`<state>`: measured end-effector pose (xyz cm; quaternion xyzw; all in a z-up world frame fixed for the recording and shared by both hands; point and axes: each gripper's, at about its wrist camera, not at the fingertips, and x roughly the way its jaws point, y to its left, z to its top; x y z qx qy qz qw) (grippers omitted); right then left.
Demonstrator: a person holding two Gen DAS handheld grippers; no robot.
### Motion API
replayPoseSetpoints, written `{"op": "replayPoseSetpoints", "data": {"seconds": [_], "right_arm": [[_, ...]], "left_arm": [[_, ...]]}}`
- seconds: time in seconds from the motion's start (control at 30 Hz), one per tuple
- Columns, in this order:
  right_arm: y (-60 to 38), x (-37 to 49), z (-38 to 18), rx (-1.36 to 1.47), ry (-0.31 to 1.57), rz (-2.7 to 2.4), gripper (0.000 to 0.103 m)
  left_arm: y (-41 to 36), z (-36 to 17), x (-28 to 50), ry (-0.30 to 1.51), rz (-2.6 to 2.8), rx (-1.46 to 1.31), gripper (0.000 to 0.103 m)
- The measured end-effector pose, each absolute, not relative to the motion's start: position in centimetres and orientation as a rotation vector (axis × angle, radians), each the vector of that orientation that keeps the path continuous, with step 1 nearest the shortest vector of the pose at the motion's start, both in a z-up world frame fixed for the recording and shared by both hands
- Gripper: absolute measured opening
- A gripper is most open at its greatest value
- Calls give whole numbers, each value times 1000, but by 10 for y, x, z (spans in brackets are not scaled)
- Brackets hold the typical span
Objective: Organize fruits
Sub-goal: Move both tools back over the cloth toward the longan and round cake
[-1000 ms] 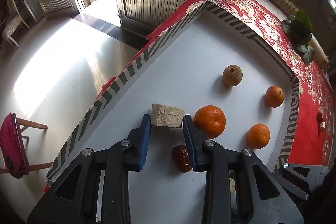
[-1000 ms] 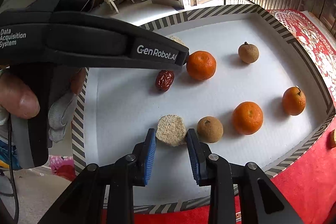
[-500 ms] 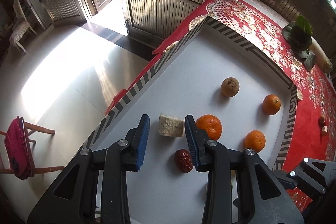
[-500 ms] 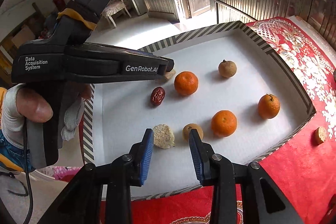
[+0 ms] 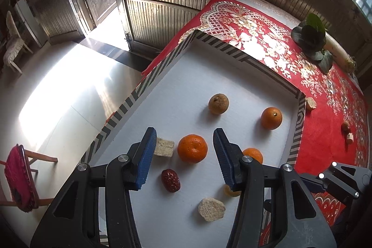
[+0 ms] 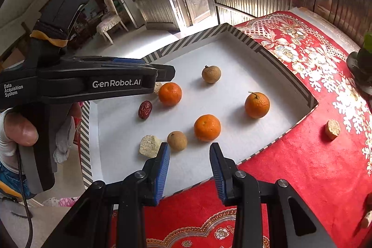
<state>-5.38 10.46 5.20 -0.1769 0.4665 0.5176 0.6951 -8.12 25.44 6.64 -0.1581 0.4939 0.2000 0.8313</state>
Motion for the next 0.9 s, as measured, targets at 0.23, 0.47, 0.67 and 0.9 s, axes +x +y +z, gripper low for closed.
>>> {"op": "replayPoseSetpoints", "data": {"seconds": [0.23, 0.47, 0.67, 0.9], "right_arm": [[73, -33, 48, -341, 1053, 1069, 34], [29, -14, 39, -272, 1088, 940, 34], [-19, 2, 35, -206, 1102, 818, 35], [-70, 21, 35, -135, 1105, 694, 35]], "left_arm": [[232, 69, -69, 1051, 354, -316, 51], [196, 72, -48, 1058, 241, -270, 51], [156, 75, -24, 1059, 135, -207, 51], [118, 75, 0, 1074, 31, -154, 51]]}}
